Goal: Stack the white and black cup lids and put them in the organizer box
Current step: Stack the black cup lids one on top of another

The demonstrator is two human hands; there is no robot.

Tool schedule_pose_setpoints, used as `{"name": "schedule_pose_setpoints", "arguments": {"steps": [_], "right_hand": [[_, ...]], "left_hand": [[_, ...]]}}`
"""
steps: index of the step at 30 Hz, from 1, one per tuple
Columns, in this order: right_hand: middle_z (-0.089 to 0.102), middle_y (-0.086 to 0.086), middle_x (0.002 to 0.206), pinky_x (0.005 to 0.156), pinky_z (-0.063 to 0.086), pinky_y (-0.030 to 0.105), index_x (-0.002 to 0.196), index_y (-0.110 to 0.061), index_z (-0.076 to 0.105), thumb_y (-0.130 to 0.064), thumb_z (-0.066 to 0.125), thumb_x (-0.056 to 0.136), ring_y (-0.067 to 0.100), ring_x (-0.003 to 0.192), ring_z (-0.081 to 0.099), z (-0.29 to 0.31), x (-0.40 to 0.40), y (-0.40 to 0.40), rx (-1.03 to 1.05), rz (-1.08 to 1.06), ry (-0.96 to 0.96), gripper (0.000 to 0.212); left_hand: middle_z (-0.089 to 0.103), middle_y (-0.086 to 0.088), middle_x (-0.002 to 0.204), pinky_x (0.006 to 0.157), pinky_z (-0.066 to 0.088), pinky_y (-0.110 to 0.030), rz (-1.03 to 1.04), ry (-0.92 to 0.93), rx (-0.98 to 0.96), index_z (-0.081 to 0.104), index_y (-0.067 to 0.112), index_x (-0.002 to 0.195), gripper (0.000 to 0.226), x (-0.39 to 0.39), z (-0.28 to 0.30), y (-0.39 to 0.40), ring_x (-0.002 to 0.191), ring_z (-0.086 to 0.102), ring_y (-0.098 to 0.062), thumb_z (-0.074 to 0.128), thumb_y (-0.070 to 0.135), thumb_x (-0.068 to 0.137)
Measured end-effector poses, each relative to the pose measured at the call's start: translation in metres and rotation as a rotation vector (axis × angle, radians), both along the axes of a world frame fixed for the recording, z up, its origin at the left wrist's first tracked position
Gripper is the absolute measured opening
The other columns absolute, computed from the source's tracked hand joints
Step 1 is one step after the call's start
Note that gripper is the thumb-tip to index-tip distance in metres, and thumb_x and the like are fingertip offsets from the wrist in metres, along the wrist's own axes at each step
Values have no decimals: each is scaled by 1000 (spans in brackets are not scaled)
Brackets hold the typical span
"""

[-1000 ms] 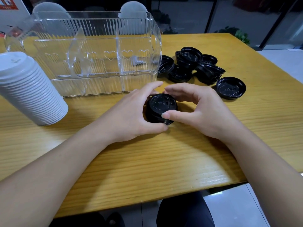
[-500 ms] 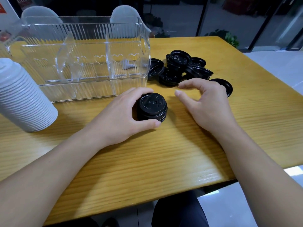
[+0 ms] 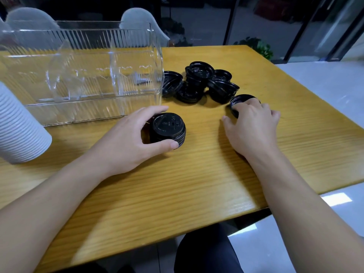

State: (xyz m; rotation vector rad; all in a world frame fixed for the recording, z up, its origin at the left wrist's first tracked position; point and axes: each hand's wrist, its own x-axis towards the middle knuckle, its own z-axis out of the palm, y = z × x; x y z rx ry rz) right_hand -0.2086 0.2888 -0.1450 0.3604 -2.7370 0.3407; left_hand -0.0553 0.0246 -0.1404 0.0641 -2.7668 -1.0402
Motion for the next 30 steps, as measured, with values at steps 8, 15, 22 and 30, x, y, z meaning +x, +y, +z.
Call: {"name": "schedule_pose_setpoints", "arguments": {"steps": [8, 15, 22, 30], "right_hand": [[70, -7, 114, 106, 39, 42, 107, -26, 79, -36, 83, 100, 17, 100, 65, -6, 19, -24, -253, 446, -45, 13], [70, -1, 123, 108, 30, 37, 119, -18, 85, -38, 84, 99, 24, 115, 62, -14, 14, -34, -159, 555, 93, 28], [72, -2, 105, 102, 37, 45, 105, -18, 86, -18, 83, 99, 29, 100, 64, -14, 16, -36, -102, 605, 184, 6], [65, 0, 101, 95, 37, 40, 101, -15, 70, -21, 78, 102, 29, 96, 59, -12, 22, -38, -102, 598, 189, 10]], "left_hand": [[62, 29, 151, 126, 45, -42, -12, -4, -8, 54, 51, 160, 92, 0, 2, -1, 145, 56, 0, 82, 84, 79], [71, 24, 136, 115, 52, -43, -21, 17, -6, 63, 48, 144, 70, 0, 5, -2, 129, 64, -2, 93, 67, 83], [73, 23, 134, 112, 52, -35, -29, 29, 4, 66, 45, 141, 65, 1, 7, 1, 127, 65, -1, 93, 62, 84], [72, 26, 134, 109, 49, -21, -48, 23, -1, 65, 46, 143, 66, 3, 9, 3, 127, 64, 4, 93, 62, 85]]}}
